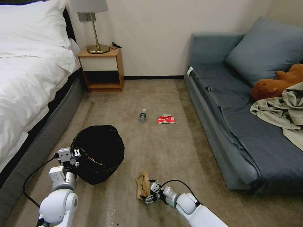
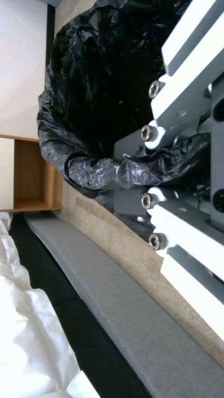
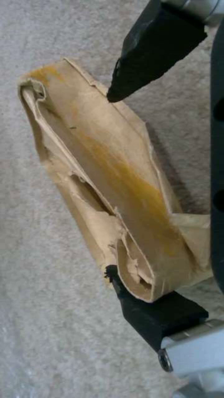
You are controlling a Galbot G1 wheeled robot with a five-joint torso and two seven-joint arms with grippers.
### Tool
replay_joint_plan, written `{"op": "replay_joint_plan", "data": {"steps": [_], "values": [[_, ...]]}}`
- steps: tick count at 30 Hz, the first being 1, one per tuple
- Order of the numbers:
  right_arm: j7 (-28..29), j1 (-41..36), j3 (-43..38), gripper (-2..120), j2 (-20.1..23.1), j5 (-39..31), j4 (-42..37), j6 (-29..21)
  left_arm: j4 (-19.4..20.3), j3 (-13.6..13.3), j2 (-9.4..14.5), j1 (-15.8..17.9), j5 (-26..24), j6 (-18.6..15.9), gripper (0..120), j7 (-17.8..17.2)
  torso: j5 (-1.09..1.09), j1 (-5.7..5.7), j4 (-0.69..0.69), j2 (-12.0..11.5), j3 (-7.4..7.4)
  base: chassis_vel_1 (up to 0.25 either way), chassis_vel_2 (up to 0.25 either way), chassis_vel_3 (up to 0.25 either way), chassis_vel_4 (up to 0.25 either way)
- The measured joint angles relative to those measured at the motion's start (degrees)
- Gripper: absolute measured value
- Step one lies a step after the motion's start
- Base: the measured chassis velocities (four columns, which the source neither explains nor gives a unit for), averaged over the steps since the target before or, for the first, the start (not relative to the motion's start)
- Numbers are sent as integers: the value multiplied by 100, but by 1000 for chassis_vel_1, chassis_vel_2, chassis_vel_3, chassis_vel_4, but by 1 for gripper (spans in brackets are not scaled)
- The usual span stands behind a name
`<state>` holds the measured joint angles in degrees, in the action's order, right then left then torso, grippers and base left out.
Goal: Pick up the trash bin, then pick up the garbage on the floor and place it into the trash bin.
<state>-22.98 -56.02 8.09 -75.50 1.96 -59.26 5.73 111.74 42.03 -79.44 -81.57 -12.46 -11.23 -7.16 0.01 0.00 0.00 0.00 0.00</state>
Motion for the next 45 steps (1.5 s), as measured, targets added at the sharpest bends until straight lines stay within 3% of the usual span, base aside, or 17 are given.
{"op": "replay_joint_plan", "data": {"steps": [4,10,12,25,31,45], "values": [[-25,12,-3,100,-3,41,81,30,-11,0,12,27,-6,0,5,1,0,0,0,0,0,0,0,0,0],[-110,38,-20,83,-7,63,131,50,-27,0,14,45,-9,1,5,1,0,0,0,0,0,0,0,0,0],[-116,53,-21,71,-3,60,135,51,-28,0,11,58,-10,1,5,2,-1,0,0,0,0,0,0,0,0],[-115,80,-28,29,43,26,90,51,-45,1,-18,65,-7,21,5,4,-1,0,0,0,0,0,0,0,0],[-112,60,-72,2,143,-33,-71,51,-48,-15,-36,76,3,23,5,5,-1,0,0,0,0,0,0,0,0],[-87,54,-237,0,199,-196,-368,-20,-52,-6,-15,55,-7,50,5,9,-1,0,-1,0,0,0,0,0,0]]}}
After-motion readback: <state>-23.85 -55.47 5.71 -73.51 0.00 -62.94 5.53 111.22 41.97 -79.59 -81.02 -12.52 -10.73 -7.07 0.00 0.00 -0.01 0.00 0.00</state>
